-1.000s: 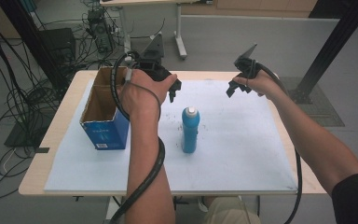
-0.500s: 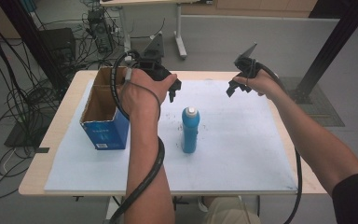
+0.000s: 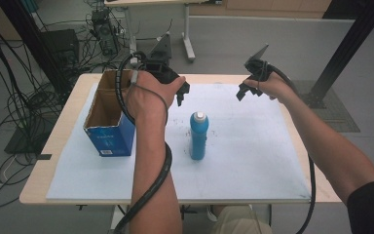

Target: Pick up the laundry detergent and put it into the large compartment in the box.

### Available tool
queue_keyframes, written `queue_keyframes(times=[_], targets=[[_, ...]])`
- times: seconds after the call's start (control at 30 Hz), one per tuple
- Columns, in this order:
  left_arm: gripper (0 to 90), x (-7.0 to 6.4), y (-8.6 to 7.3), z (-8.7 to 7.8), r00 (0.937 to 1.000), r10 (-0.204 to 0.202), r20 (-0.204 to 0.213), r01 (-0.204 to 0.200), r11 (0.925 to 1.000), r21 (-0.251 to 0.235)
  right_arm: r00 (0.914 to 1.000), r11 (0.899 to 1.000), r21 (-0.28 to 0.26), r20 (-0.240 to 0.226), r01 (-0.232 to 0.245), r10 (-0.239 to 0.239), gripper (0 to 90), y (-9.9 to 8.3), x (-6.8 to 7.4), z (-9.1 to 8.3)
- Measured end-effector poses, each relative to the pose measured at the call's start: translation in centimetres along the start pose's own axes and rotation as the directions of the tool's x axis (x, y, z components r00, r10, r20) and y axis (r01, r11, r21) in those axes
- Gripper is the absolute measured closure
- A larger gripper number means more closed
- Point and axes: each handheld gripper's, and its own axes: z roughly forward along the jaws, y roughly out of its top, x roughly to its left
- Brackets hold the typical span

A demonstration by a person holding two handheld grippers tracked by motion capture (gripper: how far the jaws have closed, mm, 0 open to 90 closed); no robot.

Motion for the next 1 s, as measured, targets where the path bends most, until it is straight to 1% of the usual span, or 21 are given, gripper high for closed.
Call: queue_keyframes(times=[0.57, 1.0], targets=[[7.1, 0.19, 0.10, 0.00, 1.0000, 0.004, 0.005, -0.004, 0.9999, 0.010, 1.0000, 1.000, -0.002, -0.001, 0.002, -0.002, 5.1, -0.05, -0.01, -0.05], [7.1, 0.29, 0.00, -0.03, 1.0000, 0.000, 0.009, 0.000, 1.0000, 0.007, 1.0000, 1.000, -0.003, 0.001, 0.001, -0.001, 5.1, -0.07, 0.09, -0.07]])
